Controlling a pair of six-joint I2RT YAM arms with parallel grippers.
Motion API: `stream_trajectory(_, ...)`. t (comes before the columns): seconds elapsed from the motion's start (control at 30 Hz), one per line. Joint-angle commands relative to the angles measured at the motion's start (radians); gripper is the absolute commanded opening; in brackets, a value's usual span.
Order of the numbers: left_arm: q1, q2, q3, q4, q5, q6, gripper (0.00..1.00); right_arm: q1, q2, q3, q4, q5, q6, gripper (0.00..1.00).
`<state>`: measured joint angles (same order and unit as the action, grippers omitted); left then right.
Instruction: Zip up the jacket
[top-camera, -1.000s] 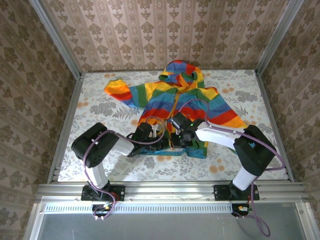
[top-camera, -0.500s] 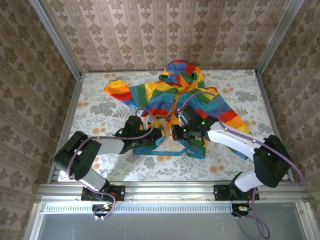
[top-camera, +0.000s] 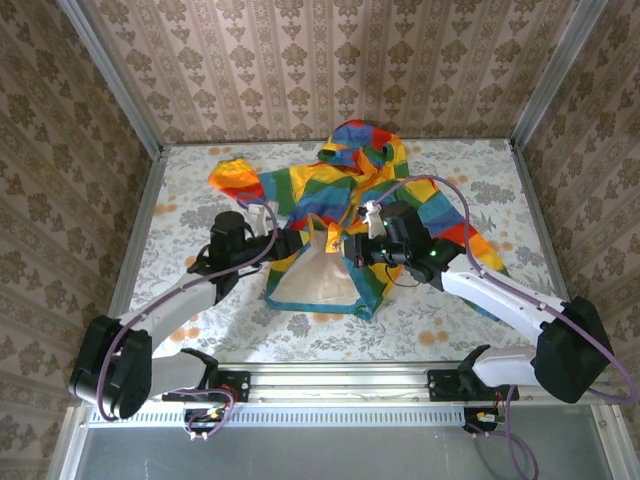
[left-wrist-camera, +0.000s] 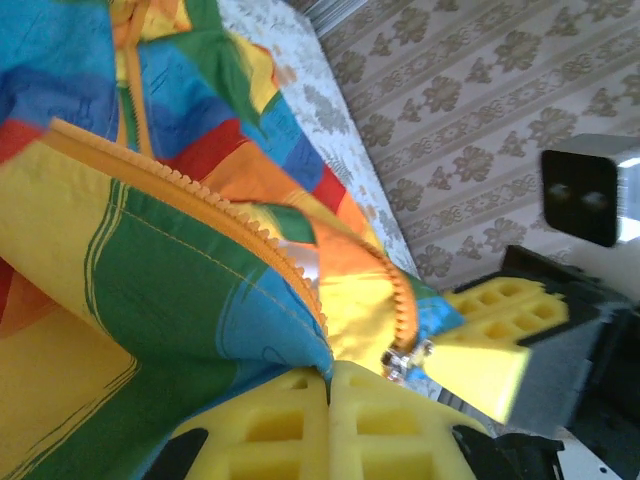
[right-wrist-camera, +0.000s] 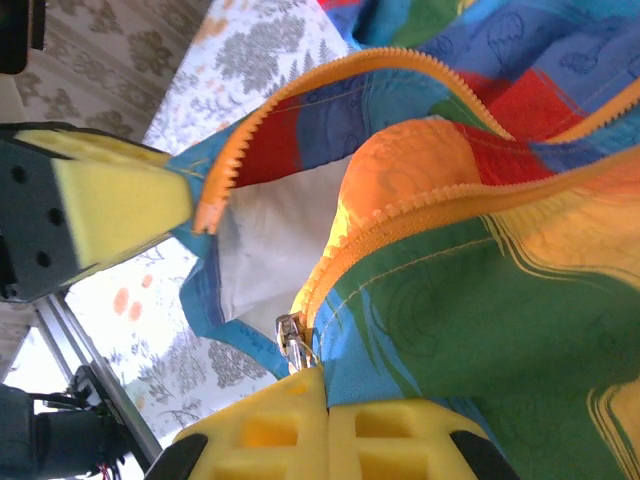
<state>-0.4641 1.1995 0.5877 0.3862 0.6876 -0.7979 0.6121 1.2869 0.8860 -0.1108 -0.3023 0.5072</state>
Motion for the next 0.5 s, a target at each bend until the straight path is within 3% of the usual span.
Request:
stream_trajectory(0.0,0.033,-0.041,0.024,0.069,0.07,0.026,0.0,-0.03,-0.029,-0.037,0.157,-0.115,-0.006,0.0)
stream_trajectory(0.2,0.038,-0.03,-0.005,0.272,0.11,-0.072,0.0,-0.045,-0.027,-0.051,0.231,-0.202,-0.011,0.0)
stream_trajectory(0.47,0.017,0.014,-0.036,0.42,0.104,-0.157,0.0,-0.046,-0.025,-0.068,0.29,-0.235,0.006,0.0)
